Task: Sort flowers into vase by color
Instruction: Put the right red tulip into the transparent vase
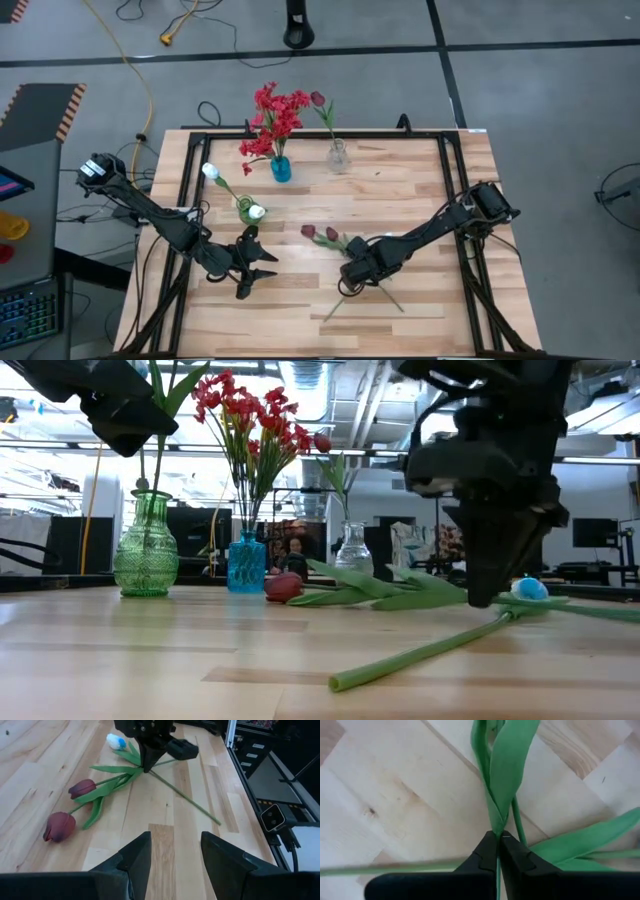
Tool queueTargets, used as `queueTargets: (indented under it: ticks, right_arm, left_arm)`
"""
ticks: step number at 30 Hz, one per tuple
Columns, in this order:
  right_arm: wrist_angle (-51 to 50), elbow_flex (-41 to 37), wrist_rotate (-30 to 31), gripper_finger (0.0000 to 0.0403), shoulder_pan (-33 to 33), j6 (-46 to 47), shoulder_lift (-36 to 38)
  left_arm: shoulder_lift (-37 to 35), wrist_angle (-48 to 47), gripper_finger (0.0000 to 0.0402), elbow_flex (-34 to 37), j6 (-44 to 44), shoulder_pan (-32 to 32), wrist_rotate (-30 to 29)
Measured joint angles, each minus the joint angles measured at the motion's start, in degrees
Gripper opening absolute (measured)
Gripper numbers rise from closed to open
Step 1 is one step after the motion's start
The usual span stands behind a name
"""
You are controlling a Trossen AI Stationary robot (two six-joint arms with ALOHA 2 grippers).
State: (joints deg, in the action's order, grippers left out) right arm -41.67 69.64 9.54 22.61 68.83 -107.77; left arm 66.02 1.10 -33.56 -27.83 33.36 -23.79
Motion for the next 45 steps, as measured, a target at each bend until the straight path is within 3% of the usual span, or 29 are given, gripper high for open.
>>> queueTargets:
  ticks: [9, 27, 33, 39, 45]
  right_arm:
    - [-7.8, 7.2, 2.5, 0.0036, -0.3, -9.7, 3.5]
    - [-5.5, 8.0, 34.2, 0.0036, -3.0, -31.0, 23.1]
    - [0.3, 8.0, 32.6, 0.0036, -7.8, -41.0, 24.3]
    - [2.0, 8.0, 23.8, 0.0036, -13.7, -47.0, 24.3]
    - [4.3, 7.6, 19.3, 0.0036, -18.3, -52.5, 25.5]
  left_arm:
    - [0.0, 0.5, 0.0160, 0.0, -0.9, 0.0, 0.0]
    - [0.0, 3.0, 0.0160, 0.0, 0.6, 0.0, -0.7]
    - [0.0, 2.9, 0.0160, 0.0, 0.7, 0.0, -0.9]
    - [0.0, 2.9, 0.0160, 0.0, 2.6, 0.0, -1.0]
    - [0.0, 2.9, 0.0160, 0.0, 2.6, 0.0, -1.0]
